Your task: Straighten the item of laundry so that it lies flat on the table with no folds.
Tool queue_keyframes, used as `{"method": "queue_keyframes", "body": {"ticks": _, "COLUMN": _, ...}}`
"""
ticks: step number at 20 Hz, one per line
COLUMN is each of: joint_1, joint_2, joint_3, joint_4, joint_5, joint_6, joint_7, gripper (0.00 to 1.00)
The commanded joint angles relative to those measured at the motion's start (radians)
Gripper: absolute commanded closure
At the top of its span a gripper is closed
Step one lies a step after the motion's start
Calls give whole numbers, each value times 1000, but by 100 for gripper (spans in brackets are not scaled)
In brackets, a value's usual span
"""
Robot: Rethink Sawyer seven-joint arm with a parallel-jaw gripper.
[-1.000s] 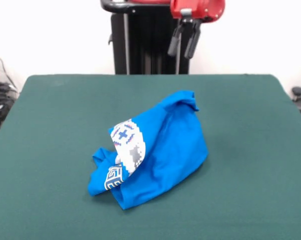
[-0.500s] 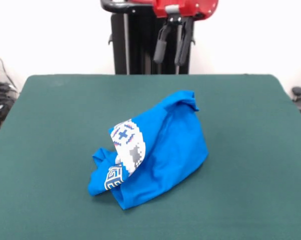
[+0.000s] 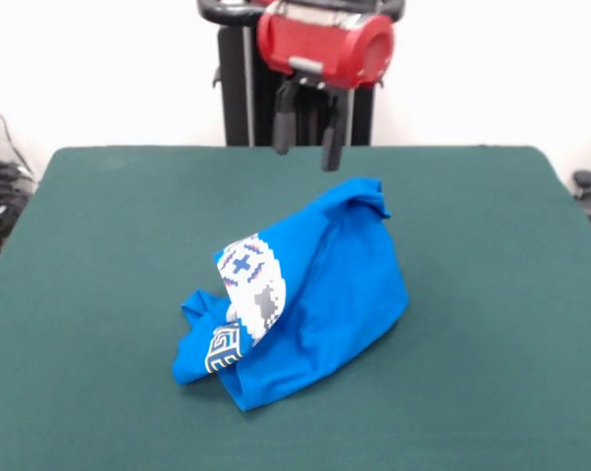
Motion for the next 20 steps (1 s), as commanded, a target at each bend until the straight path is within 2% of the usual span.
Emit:
{"method": "queue_keyframes", "body": {"ticks": 1, "joint_1": -52, "joint_2": 58, "joint_3": 103, "joint_4": 68, "joint_5": -143, "joint_6": 11, "joint_7": -63, "gripper": 0}}
{"method": "queue_keyframes", "body": {"ticks": 4, "joint_1": -93, "joint_2": -5, "joint_3": 148, "joint_4": 139, "joint_5": -170, "joint_6": 19, "joint_7": -73, "gripper": 0}}
{"method": "queue_keyframes", "body": {"ticks": 7, "joint_1": -130, "joint_2": -17, "joint_3": 188, "joint_4": 173, "joint_5": -195, "joint_6": 53, "joint_7": -86, "gripper": 0}}
{"method": "queue_keyframes", "body": {"ticks": 10, "joint_1": -181, "joint_2": 36, "joint_3": 258, "joint_4": 167, "joint_5": -222, "joint_6": 29, "joint_7": -106, "gripper": 0}}
{"method": "queue_keyframes", "body": {"ticks": 14, "joint_1": -193, "joint_2": 88, "joint_3": 307, "joint_4": 140, "joint_5": -253, "joint_6": -54, "joint_7": -59, "gripper": 0}}
{"method": "queue_keyframes", "body": {"ticks": 20, "joint_1": -153, "joint_2": 77, "joint_3": 285, "joint_4": 73, "joint_5": -273, "joint_6": -10, "joint_7": -5, "gripper": 0}}
